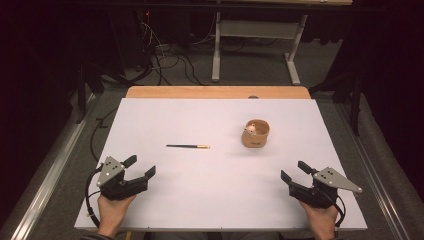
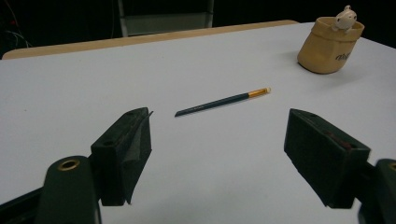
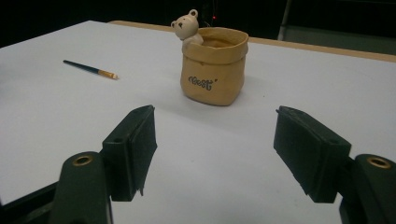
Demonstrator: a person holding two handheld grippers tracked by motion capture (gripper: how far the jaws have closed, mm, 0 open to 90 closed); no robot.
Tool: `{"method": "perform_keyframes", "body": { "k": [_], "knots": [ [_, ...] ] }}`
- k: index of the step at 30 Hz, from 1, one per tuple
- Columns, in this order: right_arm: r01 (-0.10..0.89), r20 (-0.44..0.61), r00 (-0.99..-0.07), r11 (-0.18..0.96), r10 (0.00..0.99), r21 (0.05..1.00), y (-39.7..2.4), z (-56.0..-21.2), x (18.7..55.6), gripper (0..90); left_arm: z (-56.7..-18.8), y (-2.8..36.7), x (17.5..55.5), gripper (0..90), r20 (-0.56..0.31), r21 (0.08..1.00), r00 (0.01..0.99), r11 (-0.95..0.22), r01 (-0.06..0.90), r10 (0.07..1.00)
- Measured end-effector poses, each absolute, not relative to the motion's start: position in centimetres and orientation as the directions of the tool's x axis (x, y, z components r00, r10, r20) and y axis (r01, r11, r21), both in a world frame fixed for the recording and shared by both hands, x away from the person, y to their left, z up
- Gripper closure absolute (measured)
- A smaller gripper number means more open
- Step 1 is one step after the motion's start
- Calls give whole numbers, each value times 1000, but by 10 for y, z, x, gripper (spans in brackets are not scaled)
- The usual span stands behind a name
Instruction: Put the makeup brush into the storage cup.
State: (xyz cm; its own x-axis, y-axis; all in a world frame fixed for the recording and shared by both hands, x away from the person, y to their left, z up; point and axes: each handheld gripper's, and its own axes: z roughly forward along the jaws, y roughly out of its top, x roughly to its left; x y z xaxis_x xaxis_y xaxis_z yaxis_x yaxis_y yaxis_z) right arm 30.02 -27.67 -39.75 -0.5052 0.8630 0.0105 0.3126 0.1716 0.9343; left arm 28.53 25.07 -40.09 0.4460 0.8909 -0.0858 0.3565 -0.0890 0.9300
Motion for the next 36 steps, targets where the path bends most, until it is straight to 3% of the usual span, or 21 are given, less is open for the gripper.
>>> {"method": "perform_keyframes", "body": {
  "k": [36],
  "knots": [
    [305, 15, -512, 166, 859, 938, -278, -396, 299, 326, -401, 253, 284, 233, -97, 929, 445, -79, 361, 890]
  ]
}}
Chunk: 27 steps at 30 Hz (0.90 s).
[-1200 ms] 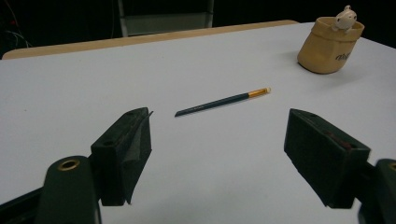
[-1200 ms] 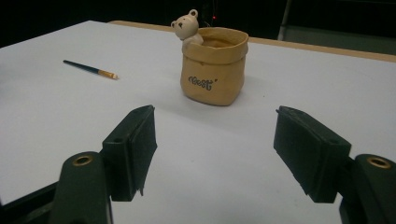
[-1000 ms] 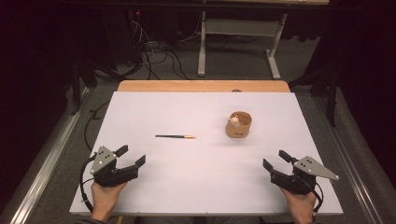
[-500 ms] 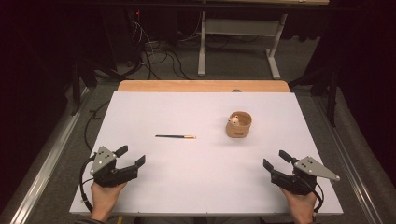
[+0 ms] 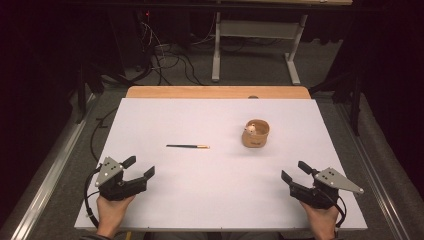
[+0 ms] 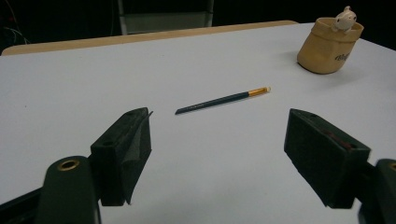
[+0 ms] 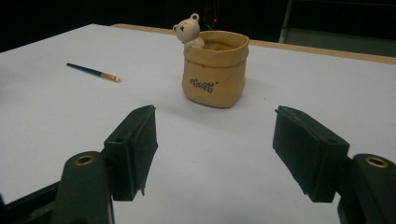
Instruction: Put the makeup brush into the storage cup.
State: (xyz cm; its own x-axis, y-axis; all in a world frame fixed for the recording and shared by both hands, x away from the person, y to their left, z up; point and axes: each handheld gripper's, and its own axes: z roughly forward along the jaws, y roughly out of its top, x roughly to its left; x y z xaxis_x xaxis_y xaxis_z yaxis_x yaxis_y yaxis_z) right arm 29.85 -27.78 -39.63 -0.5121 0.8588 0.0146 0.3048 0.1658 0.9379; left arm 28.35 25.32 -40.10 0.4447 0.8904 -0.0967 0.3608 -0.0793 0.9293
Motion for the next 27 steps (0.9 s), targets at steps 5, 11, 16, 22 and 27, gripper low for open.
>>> {"method": "perform_keyframes", "body": {
  "k": [5, 11, 16, 22, 27],
  "knots": [
    [306, 13, -516, 170, 856, 937, -278, -397, 299, 326, -401, 253, 284, 227, -95, 930, 440, -79, 360, 893],
    [307, 15, -509, 165, 861, 937, -278, -397, 299, 324, -400, 256, 284, 227, -111, 931, 432, -58, 360, 895],
    [308, 16, -504, 162, 864, 938, -281, -397, 301, 322, -398, 258, 286, 228, -117, 932, 428, -50, 359, 896],
    [312, 25, -505, 155, 863, 937, -281, -397, 302, 322, -397, 260, 287, 225, -137, 931, 424, -30, 363, 895],
    [315, 29, -505, 153, 863, 937, -282, -397, 302, 322, -396, 260, 290, 220, -142, 930, 424, -26, 366, 894]
  ]
}}
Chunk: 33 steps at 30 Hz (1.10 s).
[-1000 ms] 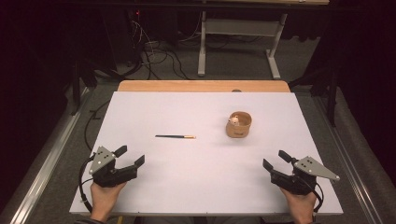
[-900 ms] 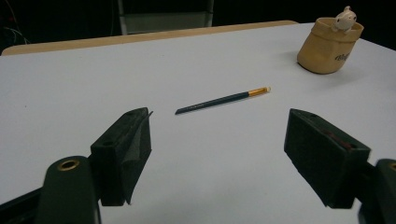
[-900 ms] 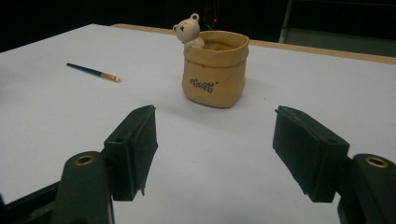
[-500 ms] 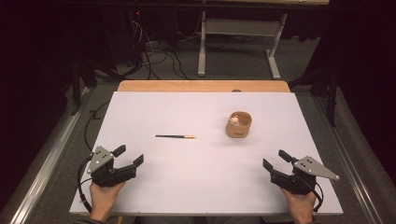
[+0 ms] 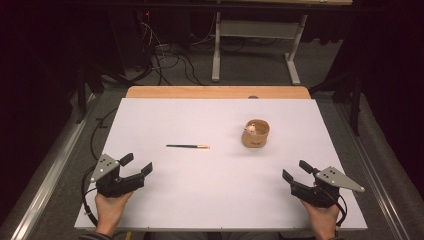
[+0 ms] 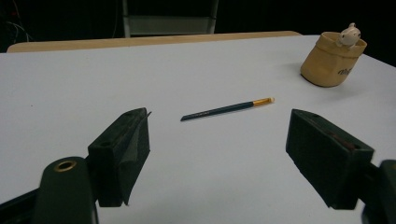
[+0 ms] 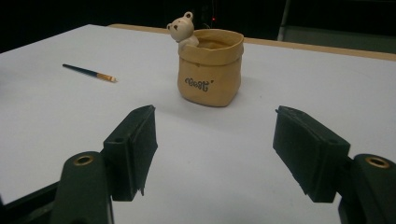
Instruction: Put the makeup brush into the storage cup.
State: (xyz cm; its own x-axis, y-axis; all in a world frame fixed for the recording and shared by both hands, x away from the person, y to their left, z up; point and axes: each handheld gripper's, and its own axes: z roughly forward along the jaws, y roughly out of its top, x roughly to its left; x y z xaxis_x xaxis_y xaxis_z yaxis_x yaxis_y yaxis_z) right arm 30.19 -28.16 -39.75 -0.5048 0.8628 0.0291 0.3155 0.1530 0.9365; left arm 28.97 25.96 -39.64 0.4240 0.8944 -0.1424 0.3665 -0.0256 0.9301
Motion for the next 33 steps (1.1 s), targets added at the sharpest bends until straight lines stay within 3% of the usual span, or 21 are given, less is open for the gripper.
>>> {"method": "perform_keyframes", "body": {
  "k": [33],
  "knots": [
    [323, 27, -523, 169, 852, 931, -277, -399, 304, 323, -380, 248, 312, 199, -131, 934, 435, -36, 355, 891]
  ]
}}
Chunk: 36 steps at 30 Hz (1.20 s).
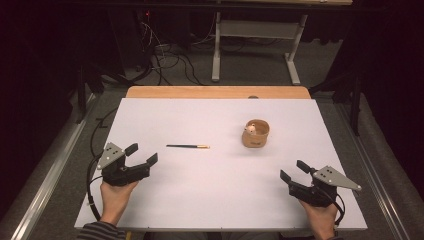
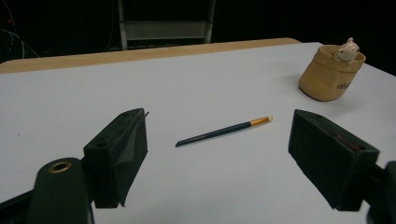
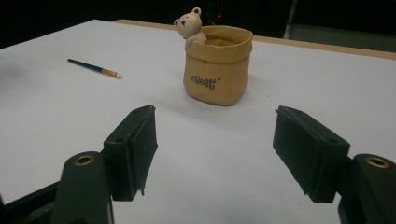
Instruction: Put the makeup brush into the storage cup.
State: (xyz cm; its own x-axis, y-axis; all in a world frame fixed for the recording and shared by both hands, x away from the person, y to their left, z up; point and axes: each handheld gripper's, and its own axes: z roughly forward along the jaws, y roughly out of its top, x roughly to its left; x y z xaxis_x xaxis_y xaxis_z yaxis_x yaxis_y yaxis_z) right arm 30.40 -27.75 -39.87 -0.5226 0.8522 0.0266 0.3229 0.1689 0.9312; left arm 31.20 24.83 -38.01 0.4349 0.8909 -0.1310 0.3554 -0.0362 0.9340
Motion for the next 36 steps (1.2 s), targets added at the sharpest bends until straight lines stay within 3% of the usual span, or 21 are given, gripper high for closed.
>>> {"method": "perform_keyframes", "body": {
  "k": [36],
  "knots": [
    [326, 27, -533, 176, 845, 929, -279, -399, 304, 324, -360, 230, 346, 185, -128, 935, 460, -47, 350, 879]
  ]
}}
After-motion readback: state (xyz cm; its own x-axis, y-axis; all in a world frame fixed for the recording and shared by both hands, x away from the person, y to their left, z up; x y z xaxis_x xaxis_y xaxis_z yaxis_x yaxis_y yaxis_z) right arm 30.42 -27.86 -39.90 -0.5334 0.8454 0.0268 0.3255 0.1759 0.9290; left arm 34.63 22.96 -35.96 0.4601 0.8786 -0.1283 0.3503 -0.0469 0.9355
